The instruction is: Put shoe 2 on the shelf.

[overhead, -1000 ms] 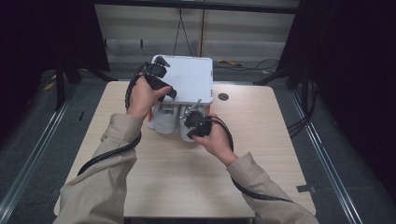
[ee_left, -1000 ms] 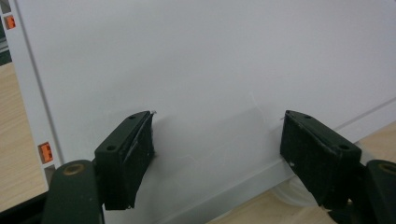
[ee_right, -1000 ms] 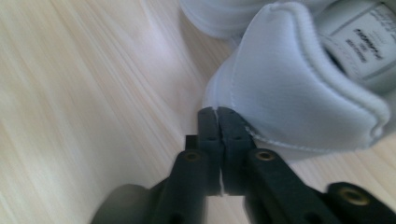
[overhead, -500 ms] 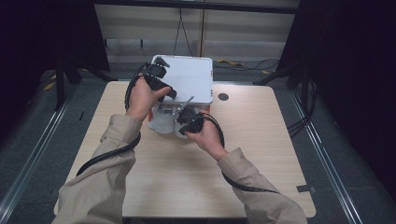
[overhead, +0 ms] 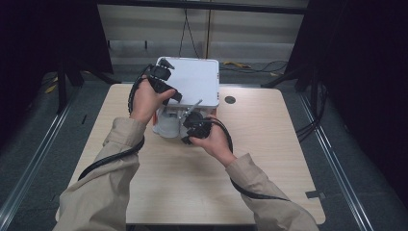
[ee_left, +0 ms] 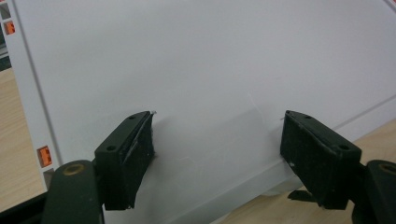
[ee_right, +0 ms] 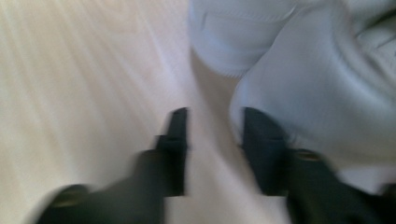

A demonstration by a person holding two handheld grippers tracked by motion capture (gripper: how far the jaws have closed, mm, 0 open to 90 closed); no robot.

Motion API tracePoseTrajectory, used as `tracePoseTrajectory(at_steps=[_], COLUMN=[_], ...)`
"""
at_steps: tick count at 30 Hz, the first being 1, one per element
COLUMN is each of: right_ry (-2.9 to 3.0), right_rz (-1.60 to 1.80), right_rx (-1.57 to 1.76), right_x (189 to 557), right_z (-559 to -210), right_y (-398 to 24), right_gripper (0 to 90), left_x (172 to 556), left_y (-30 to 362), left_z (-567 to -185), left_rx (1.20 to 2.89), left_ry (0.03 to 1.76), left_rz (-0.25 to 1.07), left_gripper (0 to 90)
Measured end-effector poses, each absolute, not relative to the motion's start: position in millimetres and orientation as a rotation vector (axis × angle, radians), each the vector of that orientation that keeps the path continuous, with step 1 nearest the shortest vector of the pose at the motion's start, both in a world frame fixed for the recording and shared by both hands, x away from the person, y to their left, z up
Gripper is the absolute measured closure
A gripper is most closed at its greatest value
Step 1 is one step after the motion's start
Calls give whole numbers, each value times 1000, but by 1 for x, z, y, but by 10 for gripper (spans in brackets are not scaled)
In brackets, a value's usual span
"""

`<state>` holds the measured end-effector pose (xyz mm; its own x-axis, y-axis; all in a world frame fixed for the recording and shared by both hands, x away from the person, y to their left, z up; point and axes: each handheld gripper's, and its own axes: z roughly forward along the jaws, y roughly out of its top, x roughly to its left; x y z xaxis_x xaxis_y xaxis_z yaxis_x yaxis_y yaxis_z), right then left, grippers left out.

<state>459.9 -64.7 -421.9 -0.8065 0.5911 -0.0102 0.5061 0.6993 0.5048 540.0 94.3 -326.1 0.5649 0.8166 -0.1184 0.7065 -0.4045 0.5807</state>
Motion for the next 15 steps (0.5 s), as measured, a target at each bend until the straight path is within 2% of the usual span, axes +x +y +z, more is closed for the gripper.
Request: tracePoseTrajectory(at_steps=[2, 8, 9, 11, 13, 15], right_ry=[2734, 2750, 2732, 2714, 2712, 2719], right_rz=[728, 830, 862, 899, 890, 875], right_rx=[896, 964, 985, 997, 1009, 1025], right_x=[454, 423, 409, 402, 388, 375], right_z=[-419, -414, -414, -414, -420, -429], right_y=[-74, -125, -145, -155, -173, -190], right_gripper=[451, 284, 259, 242, 174, 170], left_x=[533, 487, 476, 453, 431, 412], left_y=[93, 102, 107, 115, 124, 134], left_z=[-324, -312, -316, -330, -353, -378], left_rx=[2228, 2203, 2193, 2211, 2248, 2253], left_ry=[1188, 1078, 1056, 995, 956, 950], left_rz=[250, 265, 252, 226, 234, 212], left_gripper=[251, 242, 225, 219, 216, 216])
